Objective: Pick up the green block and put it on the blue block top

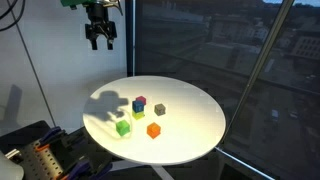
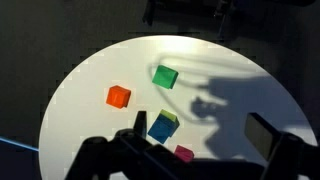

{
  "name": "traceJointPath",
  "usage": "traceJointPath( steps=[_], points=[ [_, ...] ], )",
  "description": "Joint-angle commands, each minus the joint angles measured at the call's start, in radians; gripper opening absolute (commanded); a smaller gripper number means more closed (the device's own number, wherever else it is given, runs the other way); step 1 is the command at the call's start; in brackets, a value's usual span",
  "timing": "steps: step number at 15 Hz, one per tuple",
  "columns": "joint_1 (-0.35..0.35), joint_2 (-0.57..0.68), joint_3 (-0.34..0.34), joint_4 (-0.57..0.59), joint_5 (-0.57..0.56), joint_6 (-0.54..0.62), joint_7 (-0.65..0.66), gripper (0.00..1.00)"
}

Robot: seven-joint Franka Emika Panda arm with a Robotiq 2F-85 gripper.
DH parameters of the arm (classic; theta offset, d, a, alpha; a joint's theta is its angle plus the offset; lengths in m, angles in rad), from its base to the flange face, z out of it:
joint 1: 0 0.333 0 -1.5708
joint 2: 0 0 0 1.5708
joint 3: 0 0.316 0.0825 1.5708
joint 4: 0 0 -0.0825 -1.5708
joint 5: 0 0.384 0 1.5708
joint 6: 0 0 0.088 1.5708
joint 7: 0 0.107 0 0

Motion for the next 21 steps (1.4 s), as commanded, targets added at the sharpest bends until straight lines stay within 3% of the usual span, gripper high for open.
traceJointPath(
  steps=[1,13,21],
  points=[
    [0.013,0.001,-0.011,0.003,-0.003,-0.003,0.003,1.0],
    [0.005,0.01,-0.017,0.015,-0.003,0.012,0.03,1.0],
    [-0.032,0.064,-0.092,0.076,0.053,0.107,0.07,1.0]
  ],
)
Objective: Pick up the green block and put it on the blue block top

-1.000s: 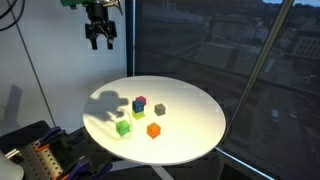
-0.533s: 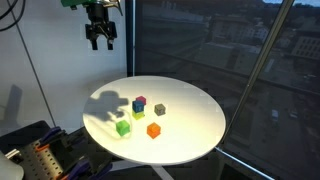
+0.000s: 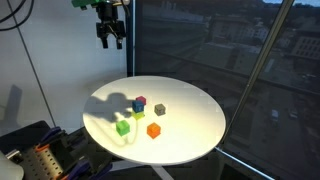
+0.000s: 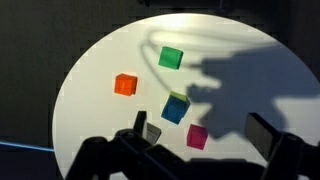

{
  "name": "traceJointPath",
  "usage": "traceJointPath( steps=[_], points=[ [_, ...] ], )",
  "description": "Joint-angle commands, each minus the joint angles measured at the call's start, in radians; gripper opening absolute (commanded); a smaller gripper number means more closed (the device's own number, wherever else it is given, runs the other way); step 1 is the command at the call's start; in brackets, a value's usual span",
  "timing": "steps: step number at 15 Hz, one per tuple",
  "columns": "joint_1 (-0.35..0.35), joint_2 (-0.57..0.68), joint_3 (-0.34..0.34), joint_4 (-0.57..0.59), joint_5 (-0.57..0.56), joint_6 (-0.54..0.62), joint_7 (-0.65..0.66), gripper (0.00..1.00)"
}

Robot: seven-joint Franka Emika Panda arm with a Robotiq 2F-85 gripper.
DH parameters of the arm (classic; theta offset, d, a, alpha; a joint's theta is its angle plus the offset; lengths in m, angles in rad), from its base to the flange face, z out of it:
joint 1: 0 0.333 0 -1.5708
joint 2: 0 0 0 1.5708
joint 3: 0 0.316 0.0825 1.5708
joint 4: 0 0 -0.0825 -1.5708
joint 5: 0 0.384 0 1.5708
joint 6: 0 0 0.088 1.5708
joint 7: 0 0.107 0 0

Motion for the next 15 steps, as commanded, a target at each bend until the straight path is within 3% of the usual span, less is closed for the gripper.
traceJointPath(
  steps=[1,7,15],
  points=[
    [-0.021,0.051,-0.036,0.058,0.056,0.043,0.026,1.0],
    [-0.044,0.123,-0.078,0.088,0.155,0.174,0.035,1.0],
    [-0.033,0.282,-0.071,0.164,0.154,0.27,0.068,1.0]
  ],
)
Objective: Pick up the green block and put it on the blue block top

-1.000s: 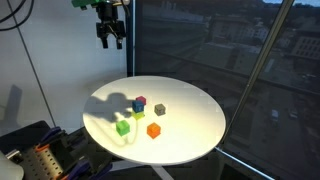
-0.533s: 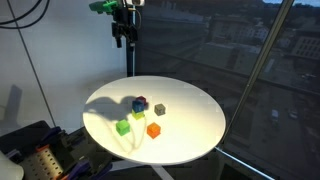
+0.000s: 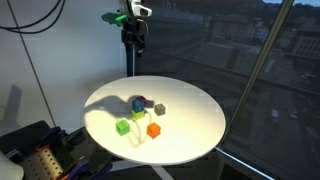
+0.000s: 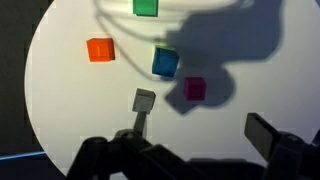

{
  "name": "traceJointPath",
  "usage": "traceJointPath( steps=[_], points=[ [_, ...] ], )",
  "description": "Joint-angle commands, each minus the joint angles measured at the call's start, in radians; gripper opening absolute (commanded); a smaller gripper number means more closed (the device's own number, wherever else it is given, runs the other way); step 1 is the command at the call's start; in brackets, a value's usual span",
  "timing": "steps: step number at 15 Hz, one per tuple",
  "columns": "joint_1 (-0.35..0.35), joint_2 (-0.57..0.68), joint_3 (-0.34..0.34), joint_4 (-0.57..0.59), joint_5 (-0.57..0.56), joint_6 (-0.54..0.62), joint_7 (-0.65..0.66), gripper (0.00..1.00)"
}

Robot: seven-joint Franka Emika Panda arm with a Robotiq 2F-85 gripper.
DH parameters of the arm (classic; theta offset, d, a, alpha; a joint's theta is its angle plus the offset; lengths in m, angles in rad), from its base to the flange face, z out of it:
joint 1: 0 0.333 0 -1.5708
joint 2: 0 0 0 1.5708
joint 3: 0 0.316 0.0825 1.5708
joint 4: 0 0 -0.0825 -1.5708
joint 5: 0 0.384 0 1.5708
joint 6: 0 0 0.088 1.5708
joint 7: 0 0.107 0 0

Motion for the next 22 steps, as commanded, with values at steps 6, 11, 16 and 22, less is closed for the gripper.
traceJointPath(
  steps=[6,11,16,22],
  points=[
    [0.012,0.21,0.007,0.141,0.018,0.003,0.018,1.0],
    [0.011,0.268,0.005,0.159,0.03,0.002,0.004,1.0],
    [0.008,0.263,0.003,0.129,0.037,0.009,-0.001,1.0],
    [0.004,0.212,0.0,0.044,0.057,0.026,0.0,1.0]
  ],
)
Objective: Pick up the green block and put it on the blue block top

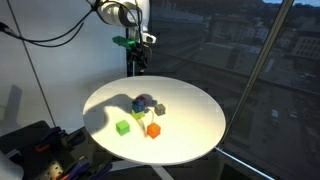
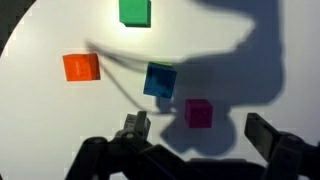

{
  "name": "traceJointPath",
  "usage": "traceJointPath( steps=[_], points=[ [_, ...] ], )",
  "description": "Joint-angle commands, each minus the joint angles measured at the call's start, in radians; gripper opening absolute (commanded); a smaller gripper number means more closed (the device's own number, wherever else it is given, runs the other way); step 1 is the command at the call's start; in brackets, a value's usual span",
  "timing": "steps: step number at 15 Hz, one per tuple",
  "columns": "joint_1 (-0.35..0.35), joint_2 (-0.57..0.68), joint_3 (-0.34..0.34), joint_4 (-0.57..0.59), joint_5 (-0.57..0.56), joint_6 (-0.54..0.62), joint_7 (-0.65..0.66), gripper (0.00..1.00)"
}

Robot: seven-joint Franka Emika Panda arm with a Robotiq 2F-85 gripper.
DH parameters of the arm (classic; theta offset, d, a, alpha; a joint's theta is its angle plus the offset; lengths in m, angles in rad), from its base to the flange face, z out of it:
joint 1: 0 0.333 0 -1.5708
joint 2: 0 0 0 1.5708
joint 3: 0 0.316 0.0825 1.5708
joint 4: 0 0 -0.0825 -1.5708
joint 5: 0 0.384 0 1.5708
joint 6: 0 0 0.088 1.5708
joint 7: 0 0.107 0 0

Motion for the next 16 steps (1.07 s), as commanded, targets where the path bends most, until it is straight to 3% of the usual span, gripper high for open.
traceJointPath(
  steps=[1,16],
  points=[
    [-0.005,-0.067,-0.004,-0.079,0.028,0.011,-0.006,1.0],
    [-0.009,-0.358,-0.005,-0.465,-0.004,0.143,-0.027,1.0]
  ],
)
